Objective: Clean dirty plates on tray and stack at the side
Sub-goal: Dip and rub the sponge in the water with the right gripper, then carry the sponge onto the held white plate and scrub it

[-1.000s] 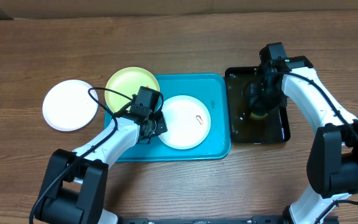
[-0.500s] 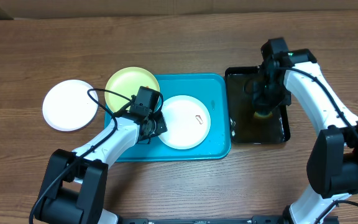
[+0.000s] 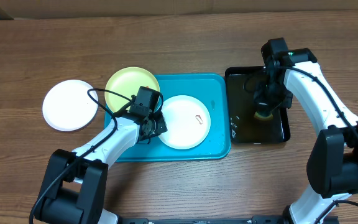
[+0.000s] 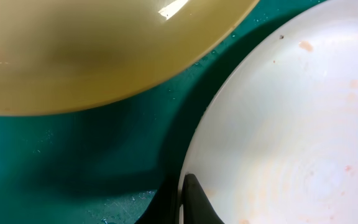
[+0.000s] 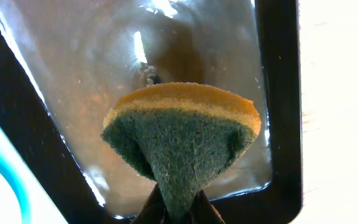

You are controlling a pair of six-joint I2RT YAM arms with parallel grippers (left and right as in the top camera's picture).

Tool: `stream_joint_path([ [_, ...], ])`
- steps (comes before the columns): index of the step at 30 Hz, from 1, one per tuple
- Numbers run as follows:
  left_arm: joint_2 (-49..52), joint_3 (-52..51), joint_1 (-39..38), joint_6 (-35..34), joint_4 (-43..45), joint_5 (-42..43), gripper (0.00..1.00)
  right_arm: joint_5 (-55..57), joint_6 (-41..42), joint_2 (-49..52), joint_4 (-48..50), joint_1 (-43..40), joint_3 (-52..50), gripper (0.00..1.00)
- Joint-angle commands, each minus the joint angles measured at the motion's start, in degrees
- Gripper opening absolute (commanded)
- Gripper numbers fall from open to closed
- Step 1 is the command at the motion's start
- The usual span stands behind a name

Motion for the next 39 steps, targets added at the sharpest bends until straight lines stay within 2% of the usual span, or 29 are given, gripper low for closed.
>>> stream_joint_path([
  [1, 0.9, -0.8, -0.4, -0.3, -1.3, -0.8, 0.05, 0.4, 7.4, -0.3, 0.2, 0.1, 1.4, 0.04],
  [17, 0.9, -0.8, -0.4, -0.3, -1.3, -0.8, 0.04, 0.2, 1.3, -0.3, 0.6, 0.1, 1.4, 0.04],
  [20, 0.9, -0.8, -0.4, -0.3, -1.3, -0.8, 0.04, -1.4, 1.0, -0.3, 0.8, 0.1, 1.4, 0.04],
  [26, 0.9, -0.8, -0.4, -0.1, -1.3, -0.8, 0.04, -7.8, -8.0, -0.3, 1.7, 0.1, 1.4, 0.04],
  [28, 0.9, -0.8, -0.4, -0.1, -1.3, -0.8, 0.04, -9.5, -7.6, -0.3, 1.8, 0.3, 1.6, 0.04],
  [32, 0.9, -0.8, -0.4, -0.1, -1.3, -0.8, 0.04, -11.3, -10.8, -0.3, 2.6, 3.9, 1.6, 0.04],
  [39, 0.9, -0.8, -0.4, -0.1, -1.3, -0.8, 0.04, -10.0, -12.5, -0.3, 10.2, 16.7, 1.4, 0.04],
])
